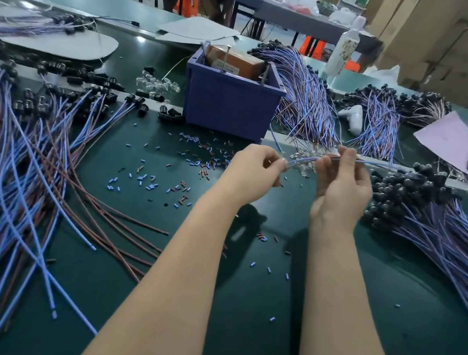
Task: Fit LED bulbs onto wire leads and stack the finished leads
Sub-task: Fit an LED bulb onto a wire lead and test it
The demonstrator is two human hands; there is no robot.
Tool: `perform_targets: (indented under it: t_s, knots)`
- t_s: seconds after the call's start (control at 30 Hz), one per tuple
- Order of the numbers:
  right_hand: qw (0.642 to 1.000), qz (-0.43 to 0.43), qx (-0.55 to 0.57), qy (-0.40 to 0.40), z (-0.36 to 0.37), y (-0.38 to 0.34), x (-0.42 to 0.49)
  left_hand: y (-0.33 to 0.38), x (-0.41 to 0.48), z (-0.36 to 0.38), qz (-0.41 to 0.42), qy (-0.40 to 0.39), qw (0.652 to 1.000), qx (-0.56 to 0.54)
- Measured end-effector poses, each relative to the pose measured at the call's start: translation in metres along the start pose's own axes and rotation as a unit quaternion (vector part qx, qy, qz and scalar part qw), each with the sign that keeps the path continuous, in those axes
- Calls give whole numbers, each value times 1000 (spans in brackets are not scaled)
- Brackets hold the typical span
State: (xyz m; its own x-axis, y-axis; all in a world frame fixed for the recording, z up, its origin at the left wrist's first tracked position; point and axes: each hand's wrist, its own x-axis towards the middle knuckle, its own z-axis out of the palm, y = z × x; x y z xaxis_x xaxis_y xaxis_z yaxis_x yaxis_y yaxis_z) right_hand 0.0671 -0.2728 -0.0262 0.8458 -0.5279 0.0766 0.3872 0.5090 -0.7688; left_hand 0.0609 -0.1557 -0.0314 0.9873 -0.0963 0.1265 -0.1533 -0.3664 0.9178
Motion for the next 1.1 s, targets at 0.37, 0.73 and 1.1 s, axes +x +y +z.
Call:
perform_targets:
  t_s: [0.37, 0.73, 1.1]
  knots:
    - [951, 12, -265, -156, -1, 23, -10, -8, 2, 6, 47, 98, 994, 29]
    - [995, -29, -90, 23, -8, 11, 4, -18, 7, 1, -35, 130, 990, 44]
    - [989, -3, -127, -71, -4, 22, -1, -14, 8, 4, -4, 116, 993, -27]
